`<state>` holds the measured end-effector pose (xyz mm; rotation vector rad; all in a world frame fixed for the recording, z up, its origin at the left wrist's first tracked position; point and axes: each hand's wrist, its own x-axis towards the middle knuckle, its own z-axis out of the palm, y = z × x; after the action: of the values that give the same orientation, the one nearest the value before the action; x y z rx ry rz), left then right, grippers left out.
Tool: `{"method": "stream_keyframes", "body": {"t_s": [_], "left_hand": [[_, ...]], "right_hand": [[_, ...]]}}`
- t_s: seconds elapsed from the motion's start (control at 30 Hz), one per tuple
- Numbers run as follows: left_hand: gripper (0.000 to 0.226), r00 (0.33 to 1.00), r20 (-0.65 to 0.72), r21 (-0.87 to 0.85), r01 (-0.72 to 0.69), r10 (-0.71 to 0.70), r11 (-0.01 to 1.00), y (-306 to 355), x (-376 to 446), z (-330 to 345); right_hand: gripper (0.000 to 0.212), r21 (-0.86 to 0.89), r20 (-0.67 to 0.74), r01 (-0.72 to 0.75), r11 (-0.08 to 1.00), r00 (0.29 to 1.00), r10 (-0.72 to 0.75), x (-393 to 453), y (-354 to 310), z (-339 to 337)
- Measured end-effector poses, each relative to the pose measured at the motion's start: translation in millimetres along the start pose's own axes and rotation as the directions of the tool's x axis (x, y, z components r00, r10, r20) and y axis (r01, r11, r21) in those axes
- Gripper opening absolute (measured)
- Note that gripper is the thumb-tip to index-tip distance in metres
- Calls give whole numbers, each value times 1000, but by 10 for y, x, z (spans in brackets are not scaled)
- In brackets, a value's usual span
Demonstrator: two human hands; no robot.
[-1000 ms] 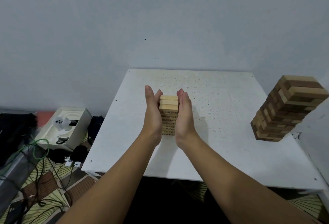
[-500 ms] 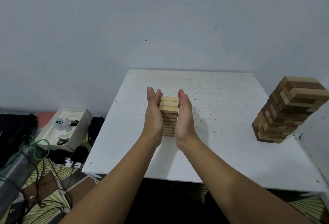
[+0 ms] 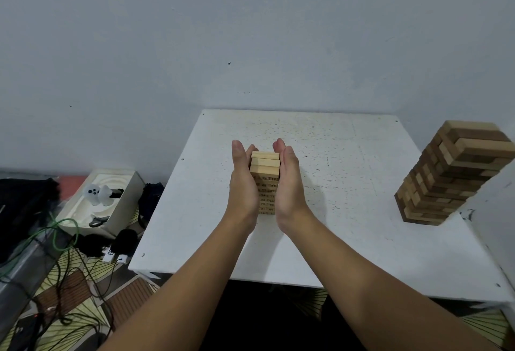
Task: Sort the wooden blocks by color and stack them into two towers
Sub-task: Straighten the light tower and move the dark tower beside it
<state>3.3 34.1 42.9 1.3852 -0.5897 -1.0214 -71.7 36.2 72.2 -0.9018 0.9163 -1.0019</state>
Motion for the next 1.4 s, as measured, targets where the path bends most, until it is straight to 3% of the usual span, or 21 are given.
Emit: {"method": "stream_keyframes", "body": {"t_s": [0.33,0.7,0.87,1.03,1.13,1.27,1.33,1.4], "left_hand": [[77,998,32,31,-64,63,997,-29,46,-52],[71,993,31,15,-114,114,993,-27,5,-22],[77,995,37,-15,-89,90,996,-11,2,-18],[81,996,45,-23,-77,78,997,-29,-27,-25],[94,995,49,-36,-83,84,996,-38,7,-124],[50,994,-3,92,-108,109,990,-133,194,-469],[39,994,66,269,-104,89,958,-194,307,-693],[37,981,189,460,-121,36,880,-241,394,-893]], "right_hand": [[55,-32,-9,7,999,1000,-7,-24,-35,16],[40,-8,10,62,998,998,-62,-22,-21,11],[51,-6,30,52,999,998,-52,5,27,-6],[29,-21,14,111,994,994,-111,77,83,-17],[46,-93,-8,125,988,992,-127,191,200,-155],[51,-192,-67,125,973,988,-140,306,378,-502],[53,-298,-45,127,946,988,-147,352,447,-707],[63,-513,36,149,845,988,-153,380,482,-912]]}}
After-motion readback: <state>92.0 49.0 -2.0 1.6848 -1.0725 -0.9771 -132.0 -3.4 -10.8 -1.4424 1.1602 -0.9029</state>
